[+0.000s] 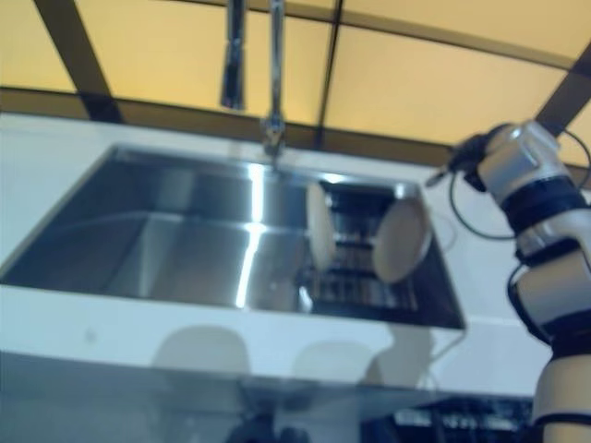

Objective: Take plates into dishwasher

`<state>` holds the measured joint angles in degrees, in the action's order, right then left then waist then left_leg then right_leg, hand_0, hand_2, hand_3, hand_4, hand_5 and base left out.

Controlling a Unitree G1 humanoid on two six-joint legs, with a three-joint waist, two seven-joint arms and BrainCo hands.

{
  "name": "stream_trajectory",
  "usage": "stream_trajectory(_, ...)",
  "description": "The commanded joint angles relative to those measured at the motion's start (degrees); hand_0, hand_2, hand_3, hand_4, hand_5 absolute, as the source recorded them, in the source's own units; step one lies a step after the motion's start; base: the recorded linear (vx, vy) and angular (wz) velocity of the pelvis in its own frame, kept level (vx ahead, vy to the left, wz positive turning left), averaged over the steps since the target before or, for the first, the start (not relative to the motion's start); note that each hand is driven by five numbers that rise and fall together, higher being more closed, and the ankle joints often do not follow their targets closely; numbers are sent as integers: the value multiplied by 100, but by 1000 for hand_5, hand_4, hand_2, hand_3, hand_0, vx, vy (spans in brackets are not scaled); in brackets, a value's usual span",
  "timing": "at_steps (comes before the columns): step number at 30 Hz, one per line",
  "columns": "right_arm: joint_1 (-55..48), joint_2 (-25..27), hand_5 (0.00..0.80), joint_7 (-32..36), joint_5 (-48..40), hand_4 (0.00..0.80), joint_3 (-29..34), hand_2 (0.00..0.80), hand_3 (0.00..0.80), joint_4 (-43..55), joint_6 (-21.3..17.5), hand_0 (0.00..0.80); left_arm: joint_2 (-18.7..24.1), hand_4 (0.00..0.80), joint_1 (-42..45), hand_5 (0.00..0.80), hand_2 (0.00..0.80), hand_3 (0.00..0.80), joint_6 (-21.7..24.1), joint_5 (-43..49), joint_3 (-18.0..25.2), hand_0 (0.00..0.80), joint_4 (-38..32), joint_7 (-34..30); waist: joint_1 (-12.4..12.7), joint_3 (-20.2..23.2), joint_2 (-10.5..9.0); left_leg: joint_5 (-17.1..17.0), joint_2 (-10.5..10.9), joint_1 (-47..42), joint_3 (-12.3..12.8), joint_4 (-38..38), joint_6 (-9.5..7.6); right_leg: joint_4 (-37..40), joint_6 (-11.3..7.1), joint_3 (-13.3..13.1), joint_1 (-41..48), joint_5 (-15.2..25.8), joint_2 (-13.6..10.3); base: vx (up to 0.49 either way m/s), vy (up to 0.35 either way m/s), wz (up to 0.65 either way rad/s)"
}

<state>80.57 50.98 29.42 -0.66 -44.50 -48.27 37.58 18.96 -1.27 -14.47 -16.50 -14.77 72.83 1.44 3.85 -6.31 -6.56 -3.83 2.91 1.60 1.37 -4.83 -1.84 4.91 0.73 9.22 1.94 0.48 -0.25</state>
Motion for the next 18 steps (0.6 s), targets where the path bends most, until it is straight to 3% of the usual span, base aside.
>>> stream_trajectory(1, 53, 96, 0, 42, 491, 0, -340, 0, 0, 125, 16, 0, 24, 0, -116, 0, 0, 0, -72, 87, -207, 0, 170, 124, 41, 26, -29, 510, -61, -229, 222, -17, 136, 9, -317, -91, -163, 99, -22, 0, 0, 0)
stream_trajectory(18, -325, -77, 0, 133, 533, 0, -137, 0, 0, 518, 279, 0, 18, 0, -213, 0, 0, 0, -126, 51, -226, 0, 49, 134, 12, -93, 27, 500, -53, -177, 248, -17, 125, 9, -329, -134, -237, 132, -44, 0, 0, 0)
